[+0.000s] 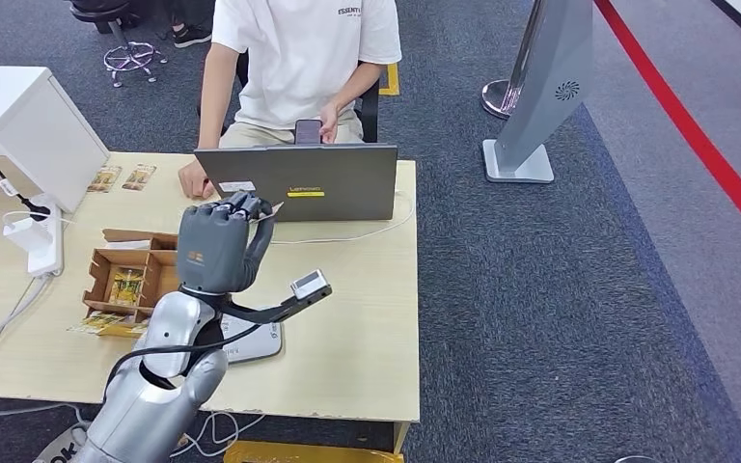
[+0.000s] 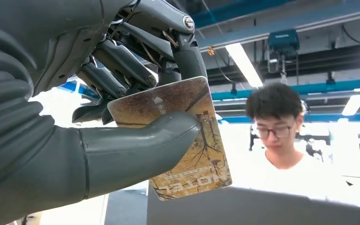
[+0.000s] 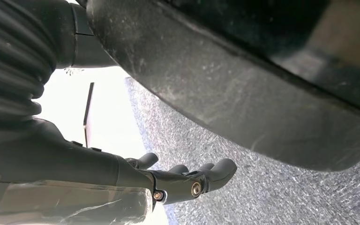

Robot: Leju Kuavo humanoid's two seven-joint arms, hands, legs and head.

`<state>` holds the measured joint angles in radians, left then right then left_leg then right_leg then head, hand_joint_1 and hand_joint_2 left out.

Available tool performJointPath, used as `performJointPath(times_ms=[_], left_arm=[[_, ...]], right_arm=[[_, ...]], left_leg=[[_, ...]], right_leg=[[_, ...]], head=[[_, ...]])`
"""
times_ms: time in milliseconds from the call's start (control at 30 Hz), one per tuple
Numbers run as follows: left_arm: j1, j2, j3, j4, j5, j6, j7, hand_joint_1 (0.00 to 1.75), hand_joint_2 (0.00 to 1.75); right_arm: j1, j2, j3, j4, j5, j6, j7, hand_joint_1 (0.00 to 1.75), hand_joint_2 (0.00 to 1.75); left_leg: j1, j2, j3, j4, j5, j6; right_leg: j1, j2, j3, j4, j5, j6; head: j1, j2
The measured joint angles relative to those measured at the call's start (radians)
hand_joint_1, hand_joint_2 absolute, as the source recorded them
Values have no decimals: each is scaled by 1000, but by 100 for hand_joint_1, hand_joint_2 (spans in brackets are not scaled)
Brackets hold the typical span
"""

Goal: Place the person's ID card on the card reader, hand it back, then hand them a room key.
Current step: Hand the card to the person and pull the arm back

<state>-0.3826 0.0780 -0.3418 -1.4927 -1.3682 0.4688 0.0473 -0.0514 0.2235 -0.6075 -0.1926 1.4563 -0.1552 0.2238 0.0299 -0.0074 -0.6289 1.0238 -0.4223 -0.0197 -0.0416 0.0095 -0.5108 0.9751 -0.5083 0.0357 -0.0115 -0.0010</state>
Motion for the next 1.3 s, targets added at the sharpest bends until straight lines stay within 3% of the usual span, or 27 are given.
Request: performJointPath(times_ms=[100, 200, 367, 467, 767, 900, 1167, 1300], left_arm=[[-44, 9, 6, 3, -13, 60, -13, 175, 175], [-143, 24, 30, 42, -26, 74, -16, 175, 175], [-380, 39, 71, 258, -67, 5, 29, 175, 175], [-483, 40, 85, 403, -81, -5, 60, 175, 175], [-562, 40, 99, 615, -75, 15, 69, 175, 175], [-563, 39, 100, 646, -59, 11, 63, 0, 175], [-552, 38, 100, 684, -35, -6, 33, 0, 175], [-500, 37, 100, 647, -23, -20, 0, 0, 175]], right_arm=[[0, 0, 13, 0, 21, 15, -4, 0, 175], [0, 0, 30, 0, 36, 33, -7, 0, 175], [0, -4, 50, 0, 45, 47, -27, 0, 175], [1, -6, 57, 0, 44, 49, -39, 0, 175], [1, -7, 62, 0, 39, 49, -39, 0, 175], [1, -7, 62, 0, 37, 50, -37, 0, 175], [1, -7, 62, 0, 31, 48, -40, 0, 175], [1, -7, 61, 0, 22, 46, -39, 0, 175]], left_leg=[[0, 0, 0, 0, 0, 0], [1, -1, 0, 0, 1, 0], [2, 0, -1, 0, 4, -1], [2, 1, -1, 0, 4, -1], [2, 1, -1, 0, 4, -1], [2, 1, -2, 0, 4, -1], [2, 1, -2, 0, 4, -1], [2, 1, -2, 0, 4, -1]], right_leg=[[0, 0, -1, 0, 0, 0], [0, 0, -2, 0, 1, 0], [2, 0, -3, 1, 3, -1], [2, 2, -2, 1, 5, -1], [2, 2, -3, 1, 5, -1], [2, 2, -3, 1, 5, -1], [2, 2, -3, 1, 5, -1], [2, 2, -3, 1, 5, -1]], head=[[0, 0], [0, 0], [0, 0], [0, 0], [0, 0], [0, 0], [0, 0], [0, 0]])
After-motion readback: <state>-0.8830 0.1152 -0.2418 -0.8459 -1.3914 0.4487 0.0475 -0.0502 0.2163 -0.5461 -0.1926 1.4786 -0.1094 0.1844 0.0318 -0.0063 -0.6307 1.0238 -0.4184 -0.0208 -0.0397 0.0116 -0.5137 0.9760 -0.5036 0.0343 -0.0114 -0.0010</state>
